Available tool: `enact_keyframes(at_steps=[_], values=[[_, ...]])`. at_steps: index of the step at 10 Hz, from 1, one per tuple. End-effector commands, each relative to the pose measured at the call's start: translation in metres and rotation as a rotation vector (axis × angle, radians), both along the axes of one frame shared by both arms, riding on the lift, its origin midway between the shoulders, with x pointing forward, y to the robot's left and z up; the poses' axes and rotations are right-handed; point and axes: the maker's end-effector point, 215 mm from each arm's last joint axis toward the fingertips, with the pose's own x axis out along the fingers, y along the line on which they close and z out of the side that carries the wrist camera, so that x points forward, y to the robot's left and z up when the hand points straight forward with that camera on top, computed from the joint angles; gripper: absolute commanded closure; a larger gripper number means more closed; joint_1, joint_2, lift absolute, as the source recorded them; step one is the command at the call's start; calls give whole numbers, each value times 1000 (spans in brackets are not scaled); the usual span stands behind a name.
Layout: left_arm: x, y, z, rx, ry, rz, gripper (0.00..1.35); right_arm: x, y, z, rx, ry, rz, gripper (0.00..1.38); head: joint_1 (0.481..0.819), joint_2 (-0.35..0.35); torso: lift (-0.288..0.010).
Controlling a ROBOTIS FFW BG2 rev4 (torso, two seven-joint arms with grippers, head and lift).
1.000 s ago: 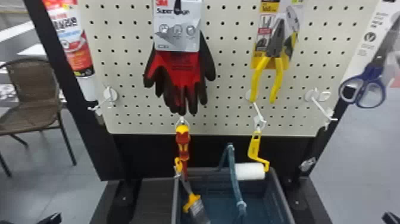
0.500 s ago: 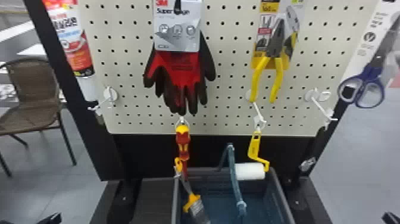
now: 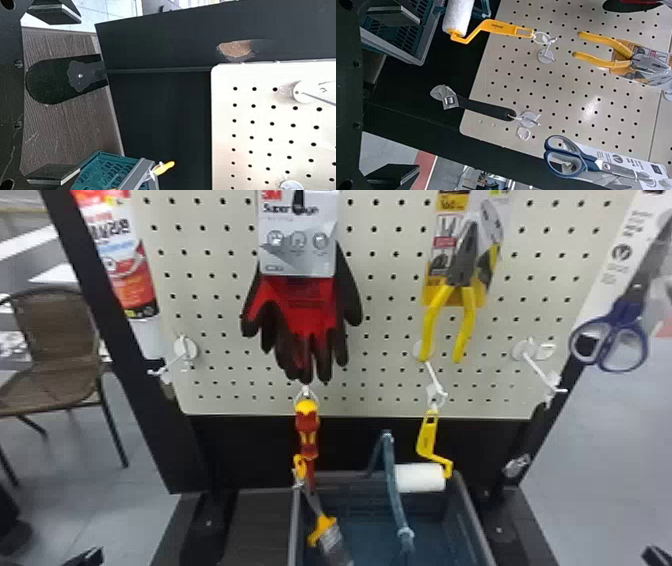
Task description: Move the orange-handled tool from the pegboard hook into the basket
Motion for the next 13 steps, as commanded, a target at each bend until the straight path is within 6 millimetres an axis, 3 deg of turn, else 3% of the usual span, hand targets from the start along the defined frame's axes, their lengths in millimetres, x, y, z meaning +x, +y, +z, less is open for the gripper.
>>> enact_keyframes(at_steps=[1, 13], values=[[0, -1, 0, -6, 0, 4, -2, 0, 0, 0, 10, 0, -9, -2, 549, 0, -100], [0, -1, 0, -6, 0, 4, -2, 0, 0, 0, 10, 0, -9, -2, 549, 0, -100]])
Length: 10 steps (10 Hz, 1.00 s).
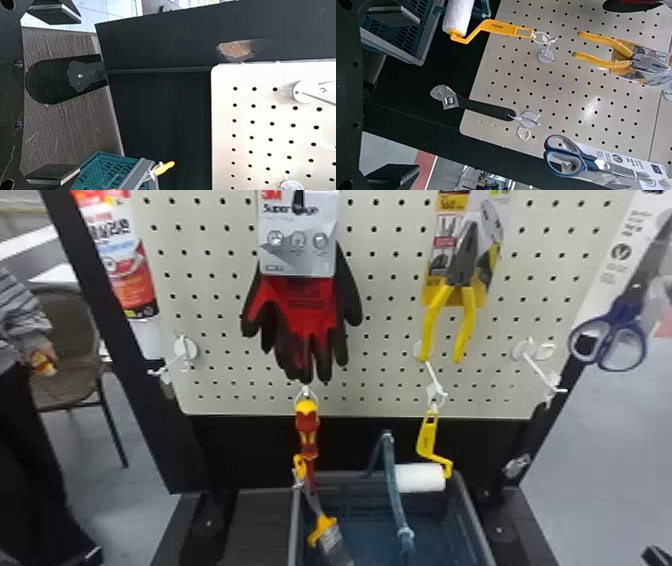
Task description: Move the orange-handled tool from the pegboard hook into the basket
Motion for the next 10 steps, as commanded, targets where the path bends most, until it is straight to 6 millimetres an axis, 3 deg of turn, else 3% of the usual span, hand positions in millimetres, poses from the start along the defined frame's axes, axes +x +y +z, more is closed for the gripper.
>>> enact_keyframes(at_steps=[1, 10], values=[[0, -1, 0, -6, 0, 4, -2, 0, 0, 0, 10, 0, -9, -2, 549, 0, -100], [0, -1, 0, -6, 0, 4, -2, 0, 0, 0, 10, 0, -9, -2, 549, 0, -100]])
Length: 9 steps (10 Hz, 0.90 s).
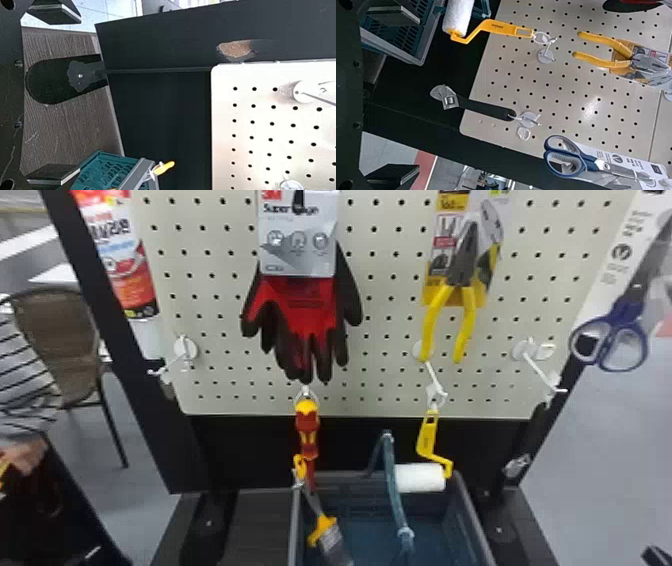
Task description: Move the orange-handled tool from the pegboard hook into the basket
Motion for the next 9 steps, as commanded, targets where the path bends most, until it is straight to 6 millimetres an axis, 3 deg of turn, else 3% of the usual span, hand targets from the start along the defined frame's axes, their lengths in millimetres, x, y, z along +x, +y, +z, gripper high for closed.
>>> enact_keyframes(at_steps=[1, 9], values=[[0, -1, 0, -6, 0, 4, -2, 0, 0, 0, 10, 0, -9, -2, 549, 0, -100], [0, -1, 0, -6, 0, 4, -2, 0, 0, 0, 10, 0, -9, -2, 549, 0, -100]])
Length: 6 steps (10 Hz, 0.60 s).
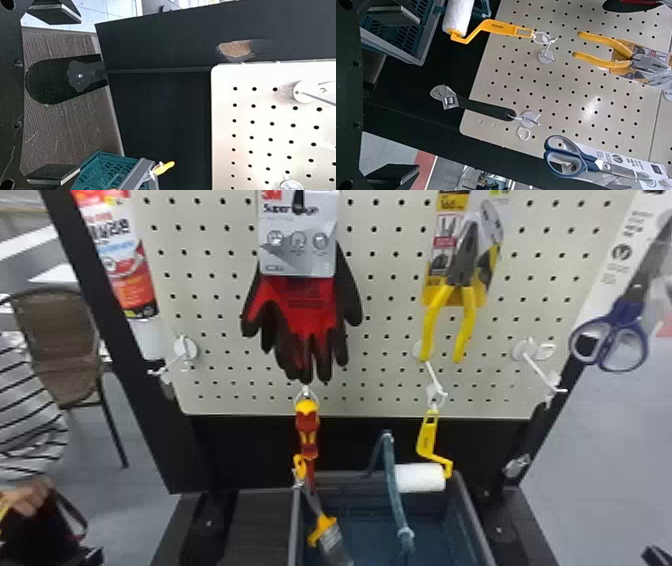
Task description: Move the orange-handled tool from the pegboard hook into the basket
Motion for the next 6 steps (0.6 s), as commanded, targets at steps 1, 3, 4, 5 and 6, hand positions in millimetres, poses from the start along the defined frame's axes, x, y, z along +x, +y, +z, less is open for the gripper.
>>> enact_keyframes(at_steps=[1, 3, 4, 5, 6], values=[[0, -1, 0, -6, 0, 4, -2, 0, 0, 0, 10, 0, -9, -2, 549, 0, -100], [0, -1, 0, -6, 0, 4, -2, 0, 0, 0, 10, 0, -9, -2, 549, 0, -100], [0, -1, 0, -6, 0, 4, -2, 0, 0, 0, 10, 0, -9, -2, 549, 0, -100], [0, -1, 0, -6, 0, 4, -2, 0, 0, 0, 10, 0, -9, -2, 549, 0, -100], [0, -1, 0, -6, 0, 4, -2, 0, 0, 0, 10, 0, -9, -2, 549, 0, -100]])
